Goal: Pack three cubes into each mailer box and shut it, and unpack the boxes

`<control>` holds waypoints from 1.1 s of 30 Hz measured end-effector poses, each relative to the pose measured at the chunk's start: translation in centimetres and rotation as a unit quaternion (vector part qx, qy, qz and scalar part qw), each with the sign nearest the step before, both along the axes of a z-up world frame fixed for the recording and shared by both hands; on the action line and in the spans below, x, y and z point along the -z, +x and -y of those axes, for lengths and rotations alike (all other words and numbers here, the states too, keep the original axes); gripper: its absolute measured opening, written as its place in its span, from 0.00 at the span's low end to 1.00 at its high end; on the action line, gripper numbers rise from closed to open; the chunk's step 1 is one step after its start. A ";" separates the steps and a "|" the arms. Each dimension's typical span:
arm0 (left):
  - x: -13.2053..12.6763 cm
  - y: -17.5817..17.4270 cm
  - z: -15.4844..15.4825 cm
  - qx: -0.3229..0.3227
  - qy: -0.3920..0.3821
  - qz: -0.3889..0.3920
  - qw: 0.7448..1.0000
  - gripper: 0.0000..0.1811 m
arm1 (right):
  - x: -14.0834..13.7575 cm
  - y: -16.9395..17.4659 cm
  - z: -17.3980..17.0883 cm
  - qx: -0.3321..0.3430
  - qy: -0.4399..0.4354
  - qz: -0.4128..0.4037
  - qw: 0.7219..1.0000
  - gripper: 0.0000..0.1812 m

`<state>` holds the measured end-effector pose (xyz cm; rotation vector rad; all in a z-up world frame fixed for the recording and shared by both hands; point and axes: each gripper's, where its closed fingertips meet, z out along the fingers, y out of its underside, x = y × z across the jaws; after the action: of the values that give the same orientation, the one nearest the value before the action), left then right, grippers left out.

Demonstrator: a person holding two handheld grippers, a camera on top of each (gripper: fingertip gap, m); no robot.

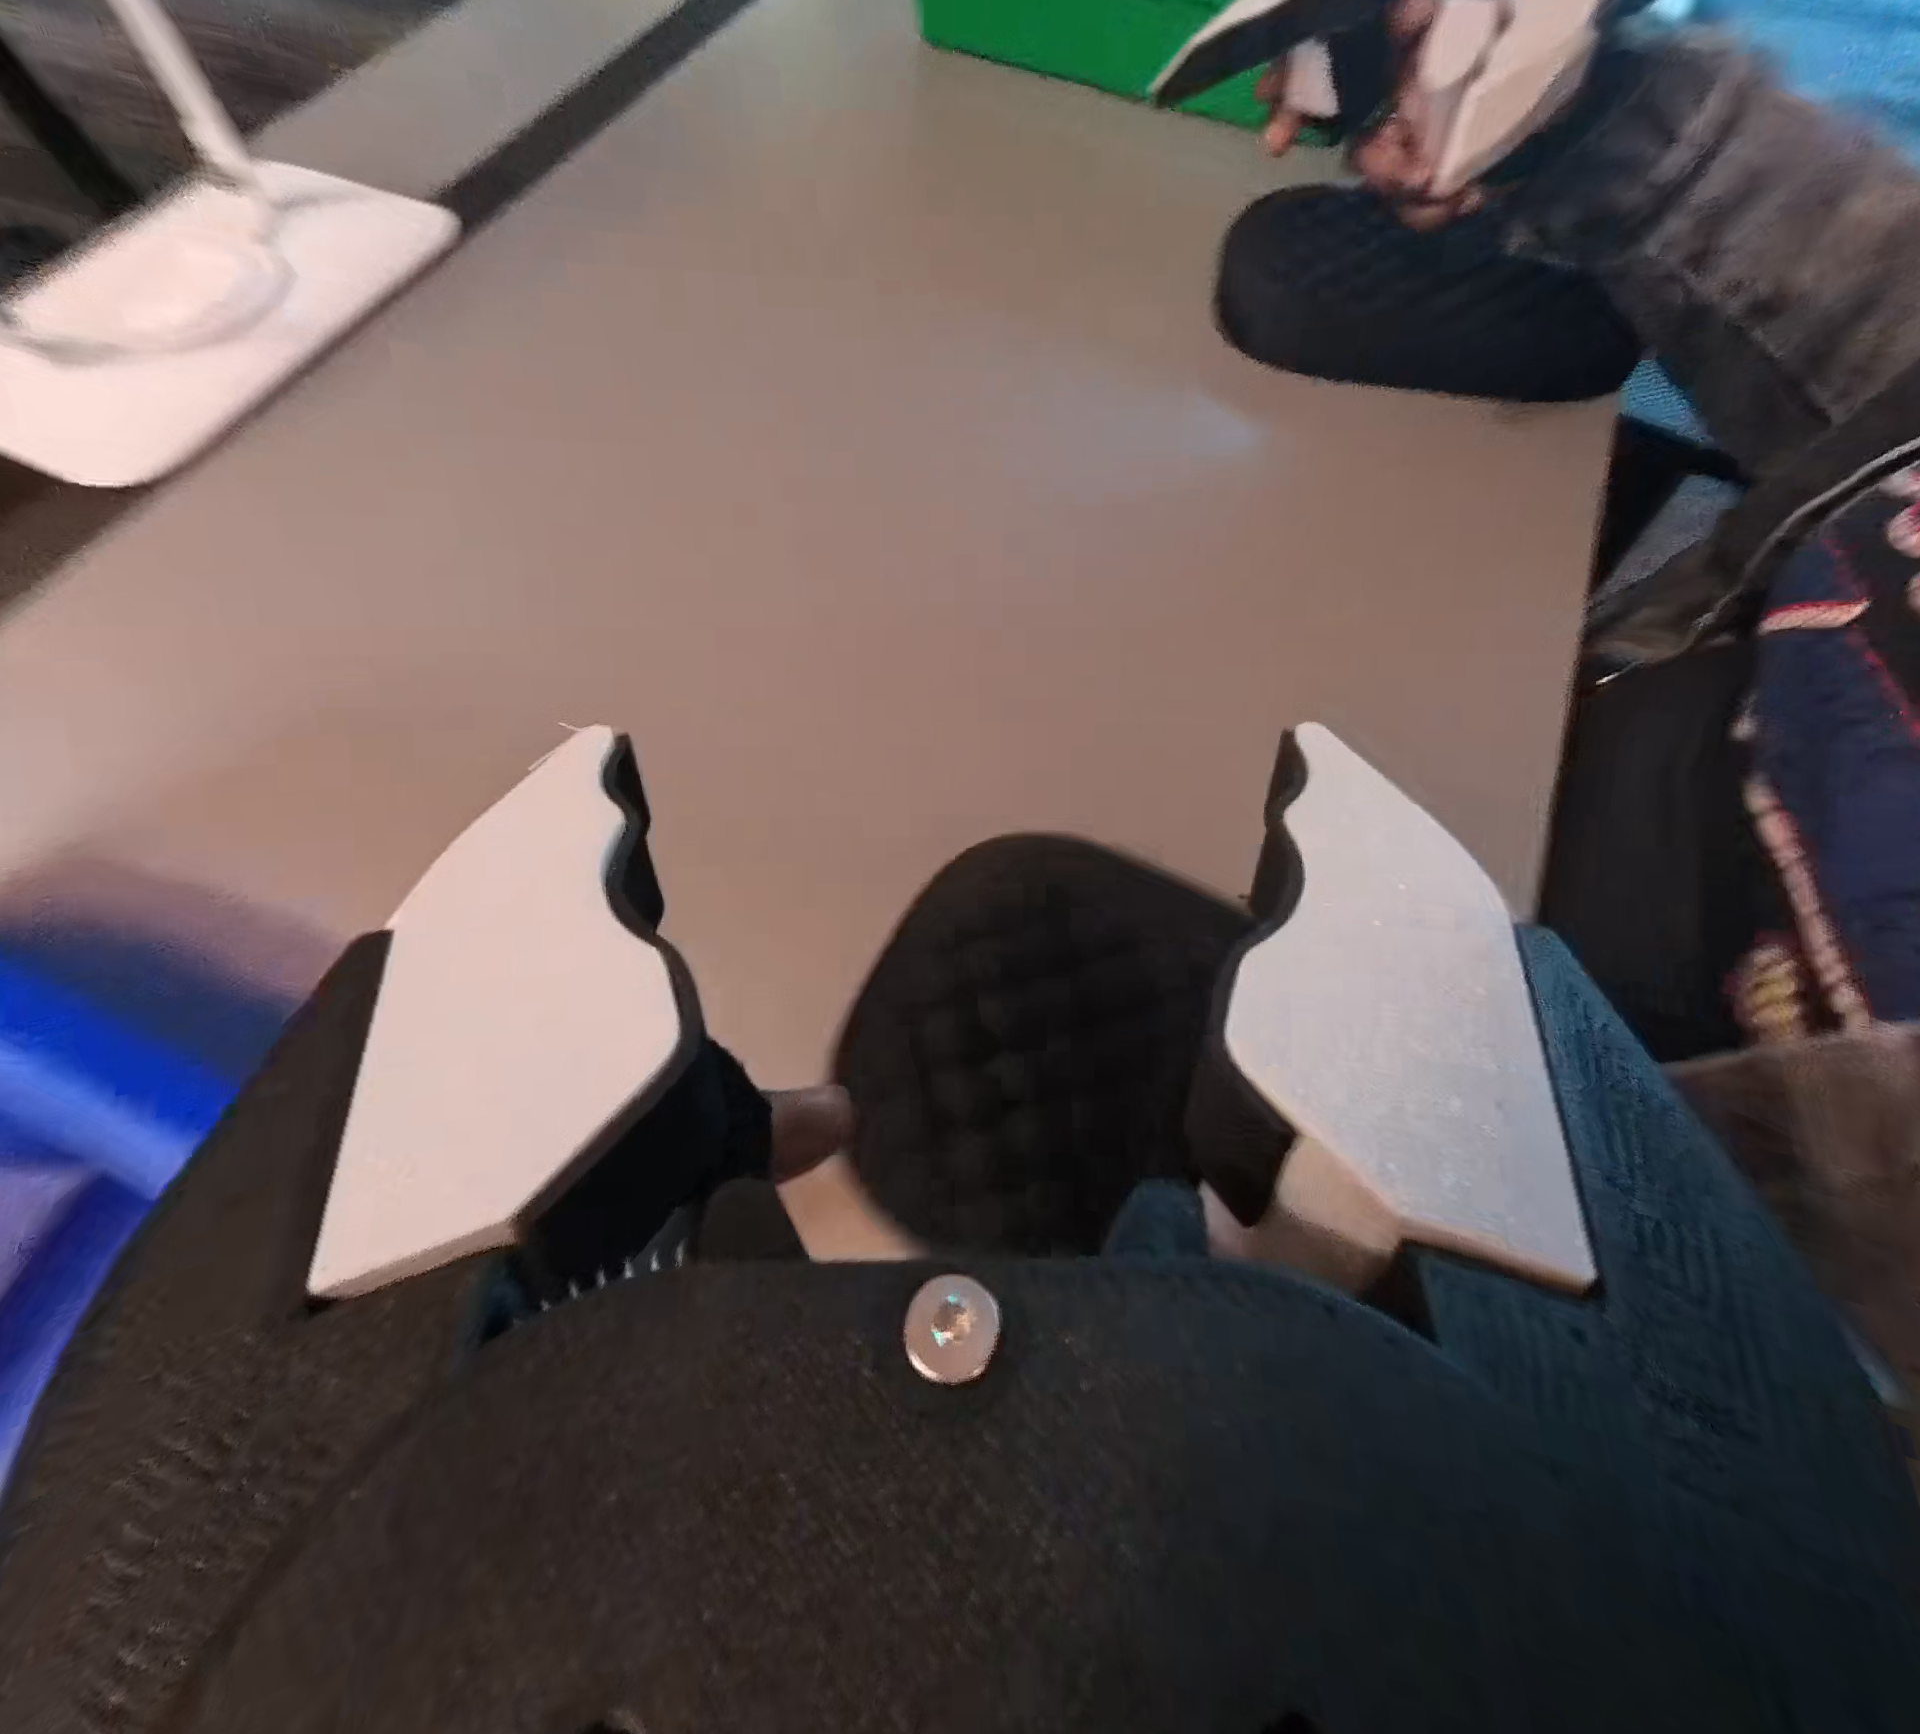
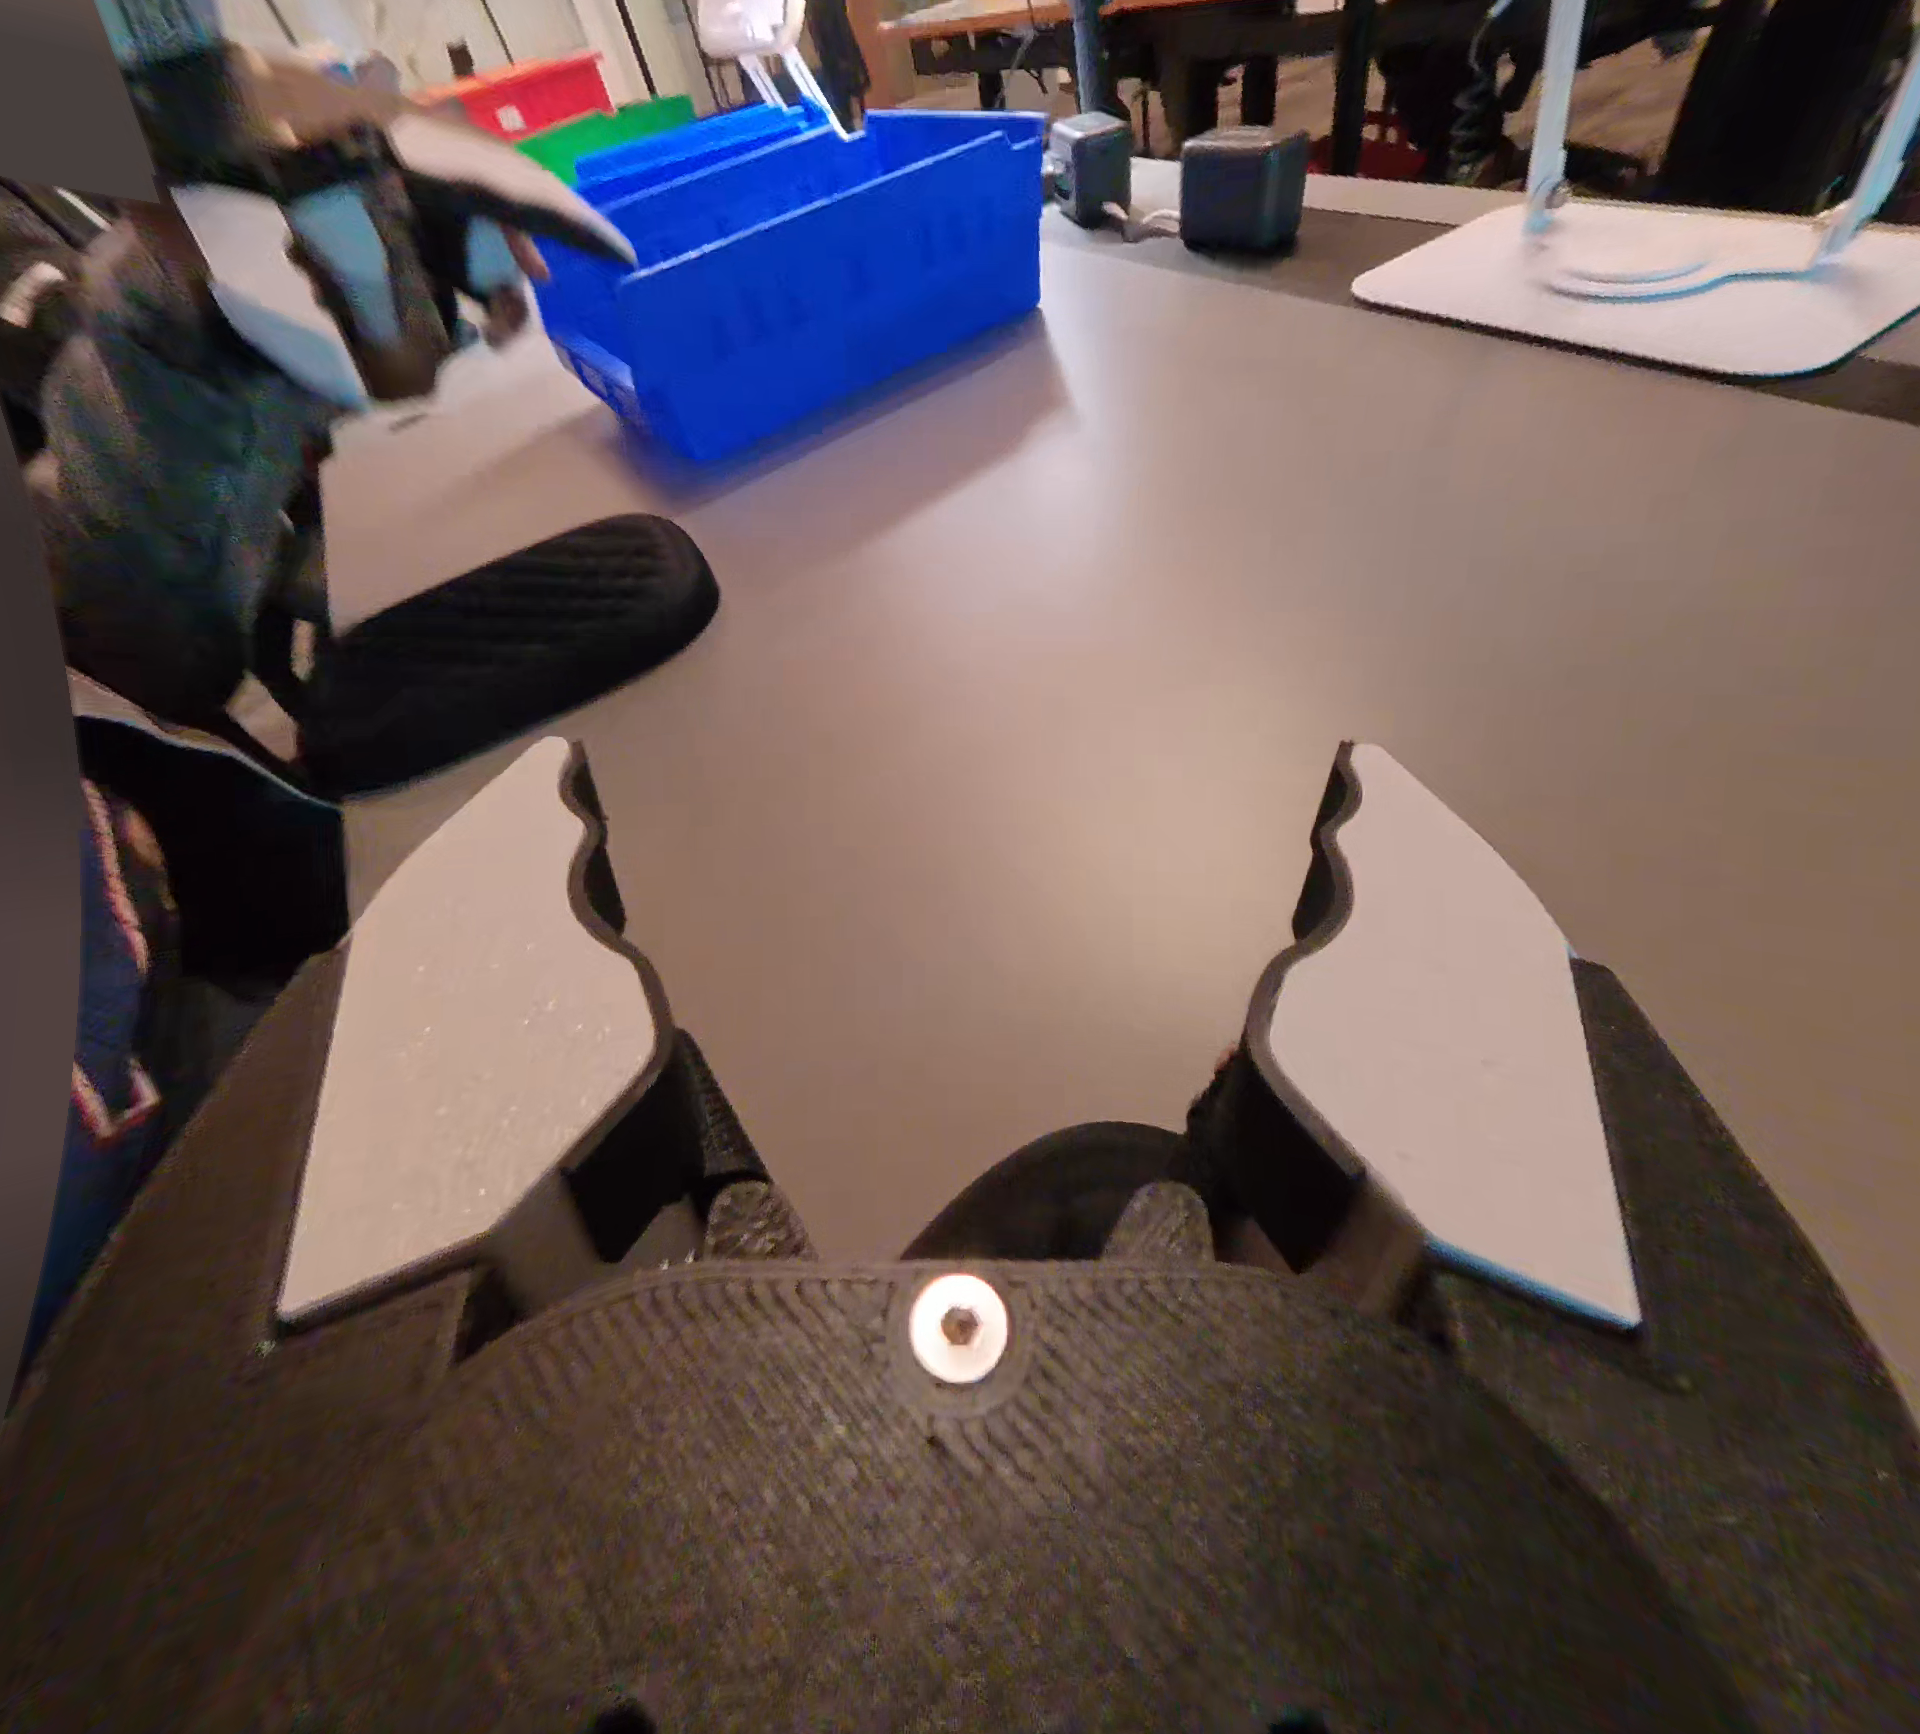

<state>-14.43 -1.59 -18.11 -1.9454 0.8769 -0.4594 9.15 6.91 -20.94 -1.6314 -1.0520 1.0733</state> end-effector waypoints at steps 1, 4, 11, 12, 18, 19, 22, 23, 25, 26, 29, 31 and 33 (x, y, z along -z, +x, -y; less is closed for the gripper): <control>-0.8 -2.2 -0.5 -0.009 0.011 -0.030 0.999 0.61 | 0.0 0.0 -0.2 0.004 0.010 0.001 1.000 0.70; -1.9 -10.0 -3.6 -0.030 0.034 -0.152 0.987 0.65 | 0.3 -0.3 0.2 -0.011 0.002 -0.004 1.000 0.70; 1.5 -22.4 -11.5 0.001 -0.088 -0.247 0.965 0.72 | 0.7 -0.2 -0.4 -0.001 -0.011 -0.003 1.000 0.71; 2.1 -23.7 -12.5 0.003 -0.094 -0.262 0.960 0.72 | 0.6 -0.1 -0.6 0.005 -0.013 -0.010 1.000 0.70; 5.7 -28.0 -15.6 0.026 -0.163 -0.322 0.932 0.73 | 0.5 0.4 -1.4 0.027 -0.032 -0.025 0.999 0.69; 6.2 -28.2 -15.7 0.033 -0.173 -0.326 0.929 0.73 | 0.5 0.4 -1.5 0.029 -0.034 -0.025 0.999 0.69; 7.3 -28.7 -16.2 0.049 -0.186 -0.348 0.918 0.73 | 0.6 0.4 -1.6 0.032 -0.038 -0.024 0.998 0.69; 7.6 -28.8 -16.2 0.051 -0.197 -0.350 0.914 0.73 | 0.6 0.4 -1.7 0.031 -0.040 -0.024 0.998 0.68; 8.3 -28.9 -16.2 0.051 -0.218 -0.351 0.909 0.73 | 0.7 0.4 -1.7 0.033 -0.042 -0.022 0.998 0.68; 8.7 -29.1 -16.3 0.052 -0.220 -0.356 0.907 0.73 | 0.7 0.3 -1.7 0.032 -0.042 -0.022 0.998 0.68; 9.5 -29.6 -16.5 0.054 -0.222 -0.367 0.902 0.73 | 0.7 0.4 -1.8 0.036 -0.043 -0.022 0.998 0.67; 9.9 -29.9 -16.4 0.056 -0.230 -0.371 0.898 0.72 | 0.8 0.3 -1.9 0.035 -0.047 -0.021 0.998 0.67; 10.2 -30.0 -16.5 0.060 -0.229 -0.376 0.896 0.73 | 0.9 0.3 -1.9 0.036 -0.051 -0.020 0.998 0.67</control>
<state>-44.47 14.92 -28.27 -2.5696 1.4825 0.0610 9.46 8.84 -21.88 -1.7095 -0.9192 1.1236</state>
